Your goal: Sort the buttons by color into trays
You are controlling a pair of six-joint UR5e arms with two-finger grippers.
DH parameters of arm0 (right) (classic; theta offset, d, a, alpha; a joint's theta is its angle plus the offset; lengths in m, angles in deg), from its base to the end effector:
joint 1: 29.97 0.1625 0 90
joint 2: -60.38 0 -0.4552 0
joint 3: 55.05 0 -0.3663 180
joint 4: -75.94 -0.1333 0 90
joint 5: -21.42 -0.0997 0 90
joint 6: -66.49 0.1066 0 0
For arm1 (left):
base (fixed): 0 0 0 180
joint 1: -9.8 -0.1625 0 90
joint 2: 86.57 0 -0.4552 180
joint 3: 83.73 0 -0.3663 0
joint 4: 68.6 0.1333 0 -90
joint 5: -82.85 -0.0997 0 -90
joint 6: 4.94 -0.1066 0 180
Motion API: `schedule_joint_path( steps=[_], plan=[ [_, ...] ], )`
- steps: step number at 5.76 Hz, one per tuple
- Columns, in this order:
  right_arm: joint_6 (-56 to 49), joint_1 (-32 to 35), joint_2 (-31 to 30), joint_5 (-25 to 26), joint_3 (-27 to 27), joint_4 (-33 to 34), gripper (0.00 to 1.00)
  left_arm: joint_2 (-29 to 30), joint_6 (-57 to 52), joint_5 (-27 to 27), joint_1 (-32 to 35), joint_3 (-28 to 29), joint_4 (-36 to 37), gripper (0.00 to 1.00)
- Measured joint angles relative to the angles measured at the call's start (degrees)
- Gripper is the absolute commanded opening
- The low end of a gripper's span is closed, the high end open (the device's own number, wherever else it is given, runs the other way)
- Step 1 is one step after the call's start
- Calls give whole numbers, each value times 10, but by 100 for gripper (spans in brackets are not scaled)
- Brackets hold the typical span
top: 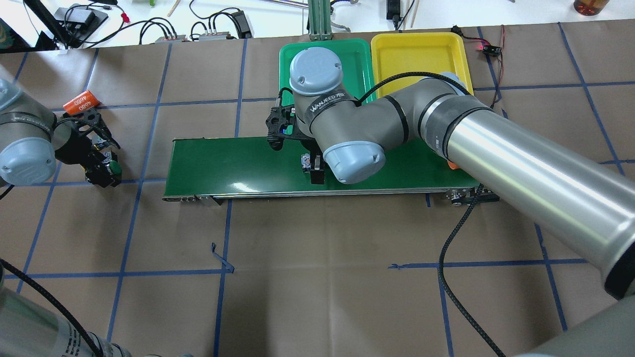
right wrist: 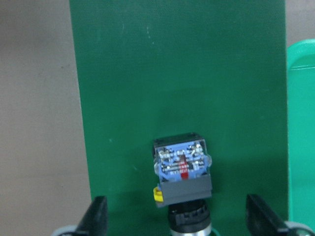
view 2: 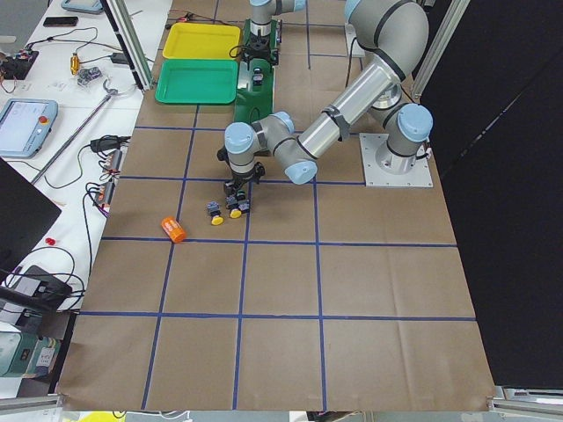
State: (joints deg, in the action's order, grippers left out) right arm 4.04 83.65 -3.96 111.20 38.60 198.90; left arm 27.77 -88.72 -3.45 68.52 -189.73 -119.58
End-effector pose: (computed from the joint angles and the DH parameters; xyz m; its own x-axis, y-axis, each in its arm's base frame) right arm 0.3720 -0.5171 0.2935 -0.0692 -0.9961 0.0547 -0.9972 0.0675 -0.0328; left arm 0.1731 -0.5548 0.2315 -0.6083 0.7931 0.0299 0.7908 0.6089 -0.0616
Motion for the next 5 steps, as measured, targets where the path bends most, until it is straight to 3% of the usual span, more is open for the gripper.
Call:
schedule_joint_path(
  steps=[2,4,5],
  plan=[
    [-28,-13,2,20,5,-2,71,2,0,0,3,-4,2,98],
    [-64,-46,-1,42,21,-4,37,8,-1,0,2,-4,2,98],
    [-72,-56,-3,45,28,-7,13,12,-2,0,1,-1,4,98]
  ],
)
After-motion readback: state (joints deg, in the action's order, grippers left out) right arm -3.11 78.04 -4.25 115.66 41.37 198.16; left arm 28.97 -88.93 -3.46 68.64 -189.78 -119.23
